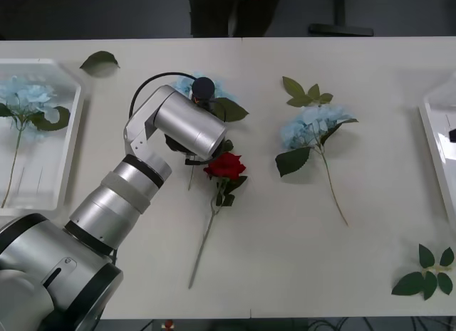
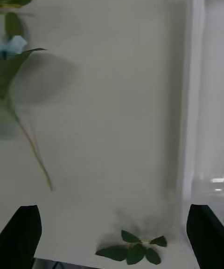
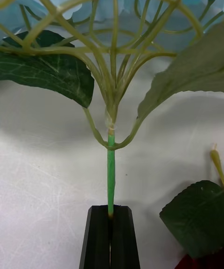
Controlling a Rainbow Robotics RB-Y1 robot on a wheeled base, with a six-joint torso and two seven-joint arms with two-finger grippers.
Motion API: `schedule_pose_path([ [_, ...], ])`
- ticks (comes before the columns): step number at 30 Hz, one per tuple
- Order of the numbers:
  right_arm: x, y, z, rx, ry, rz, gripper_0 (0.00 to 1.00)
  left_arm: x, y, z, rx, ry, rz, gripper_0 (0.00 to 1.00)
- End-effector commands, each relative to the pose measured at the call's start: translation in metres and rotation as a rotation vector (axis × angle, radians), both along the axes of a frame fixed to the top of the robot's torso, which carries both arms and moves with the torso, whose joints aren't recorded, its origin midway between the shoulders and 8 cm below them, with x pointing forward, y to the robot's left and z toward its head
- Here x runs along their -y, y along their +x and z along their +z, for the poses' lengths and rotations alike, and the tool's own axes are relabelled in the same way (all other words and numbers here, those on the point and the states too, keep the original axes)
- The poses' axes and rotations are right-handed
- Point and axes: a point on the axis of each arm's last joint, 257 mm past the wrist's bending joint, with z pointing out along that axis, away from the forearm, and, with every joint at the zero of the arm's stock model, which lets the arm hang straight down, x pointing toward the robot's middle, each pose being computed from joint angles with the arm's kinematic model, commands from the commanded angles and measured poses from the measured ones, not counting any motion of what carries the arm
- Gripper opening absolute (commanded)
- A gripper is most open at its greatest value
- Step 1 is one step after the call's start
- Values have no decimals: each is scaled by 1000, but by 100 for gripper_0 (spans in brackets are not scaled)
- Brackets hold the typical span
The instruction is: Place the red flowers into the right box and the blue flowers into the left box. If a person shows an open palm, hand one flower to the person first, then continue sorting.
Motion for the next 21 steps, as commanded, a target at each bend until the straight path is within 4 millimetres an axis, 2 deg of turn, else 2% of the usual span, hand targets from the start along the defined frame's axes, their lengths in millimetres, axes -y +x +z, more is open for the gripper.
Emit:
schedule_pose_path([
  [1, -44, 5, 4, 18, 15, 21, 91, 17, 14, 32, 52, -21, -14, 0],
  [3, -57, 5, -4, 15, -9, 18, 91, 17, 14, 32, 53, -20, -14, 0],
  [6, -85, 5, -28, 3, -49, 23, 91, 16, 15, 32, 52, -20, -14, 0],
  [11, -120, 11, -58, 3, -58, -8, 90, 16, 15, 32, 51, -20, -12, 0],
  [17, -151, 22, -88, 34, -83, -37, 91, 14, 15, 32, 52, -20, -10, 0],
  [21, -156, 26, -104, 56, -165, -32, 90, 15, 15, 33, 53, -20, -12, 0],
])
